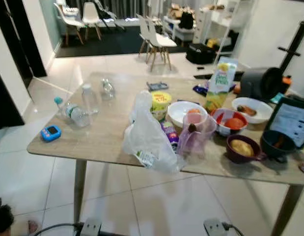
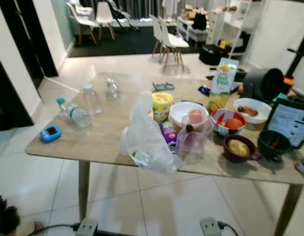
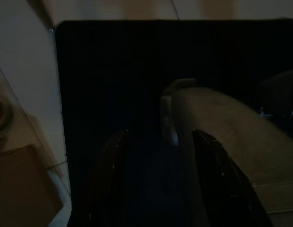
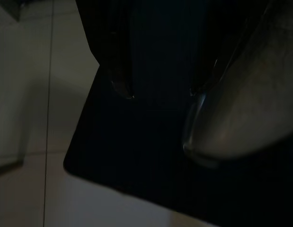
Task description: Restocking fridge
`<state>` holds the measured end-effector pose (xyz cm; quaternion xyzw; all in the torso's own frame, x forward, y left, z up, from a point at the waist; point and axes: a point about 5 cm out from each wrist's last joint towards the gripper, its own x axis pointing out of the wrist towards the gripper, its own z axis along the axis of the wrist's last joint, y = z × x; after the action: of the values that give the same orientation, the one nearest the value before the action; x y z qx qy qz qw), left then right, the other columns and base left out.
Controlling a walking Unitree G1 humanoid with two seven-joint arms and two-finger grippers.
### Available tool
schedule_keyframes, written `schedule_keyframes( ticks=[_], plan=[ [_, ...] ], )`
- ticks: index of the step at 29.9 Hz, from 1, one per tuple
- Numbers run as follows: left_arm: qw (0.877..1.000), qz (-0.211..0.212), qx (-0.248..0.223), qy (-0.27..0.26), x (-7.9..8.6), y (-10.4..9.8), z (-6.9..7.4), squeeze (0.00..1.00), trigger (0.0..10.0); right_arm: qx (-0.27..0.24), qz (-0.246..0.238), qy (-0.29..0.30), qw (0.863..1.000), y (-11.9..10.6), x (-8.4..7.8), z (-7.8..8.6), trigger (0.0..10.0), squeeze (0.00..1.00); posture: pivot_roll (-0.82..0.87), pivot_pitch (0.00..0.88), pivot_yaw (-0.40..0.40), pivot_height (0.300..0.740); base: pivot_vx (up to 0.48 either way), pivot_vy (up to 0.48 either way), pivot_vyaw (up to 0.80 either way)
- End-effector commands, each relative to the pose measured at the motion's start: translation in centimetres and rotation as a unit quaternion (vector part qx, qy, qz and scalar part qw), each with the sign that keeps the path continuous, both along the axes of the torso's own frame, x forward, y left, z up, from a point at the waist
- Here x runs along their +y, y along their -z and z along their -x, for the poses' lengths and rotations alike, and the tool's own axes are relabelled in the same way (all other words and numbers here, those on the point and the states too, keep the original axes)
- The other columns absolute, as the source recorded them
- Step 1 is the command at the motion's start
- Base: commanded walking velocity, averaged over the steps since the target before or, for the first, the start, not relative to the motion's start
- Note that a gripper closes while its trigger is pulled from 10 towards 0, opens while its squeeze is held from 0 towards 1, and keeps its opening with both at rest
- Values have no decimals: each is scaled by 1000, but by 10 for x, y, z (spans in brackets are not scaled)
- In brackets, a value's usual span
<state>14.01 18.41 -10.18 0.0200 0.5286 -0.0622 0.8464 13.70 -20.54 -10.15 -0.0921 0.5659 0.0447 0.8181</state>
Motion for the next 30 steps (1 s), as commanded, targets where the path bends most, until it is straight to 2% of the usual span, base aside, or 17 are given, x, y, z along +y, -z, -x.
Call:
schedule_keyframes(
  ticks=[1, 12, 22, 30],
  plan=[
    [1000, 7, 24, 3, -5, 5, 12, 0, 10000, -8, 4, -4, 1000, -2, -2, -6, 10000, 0, 84, 0, -42, 740, -311, 0, 0],
    [1000, 10, 24, 2, -6, 5, 13, 0, 10000, -7, 6, -8, 1000, -3, -3, -6, 10000, 0, 82, 0, -47, 740, -306, 0, 0],
    [1000, 10, 21, -3, -6, 5, 12, 0, 10000, -5, 4, -10, 1000, -2, -3, -6, 10000, 0, 83, 0, -47, 740, 0, 0, 0],
    [1000, 13, 22, -1, -5, 5, 12, 0, 10000, -1, 4, -8, 1000, -2, -4, -4, 10000, 0, 84, 0, -43, 740, 0, 0, -800]
  ],
)
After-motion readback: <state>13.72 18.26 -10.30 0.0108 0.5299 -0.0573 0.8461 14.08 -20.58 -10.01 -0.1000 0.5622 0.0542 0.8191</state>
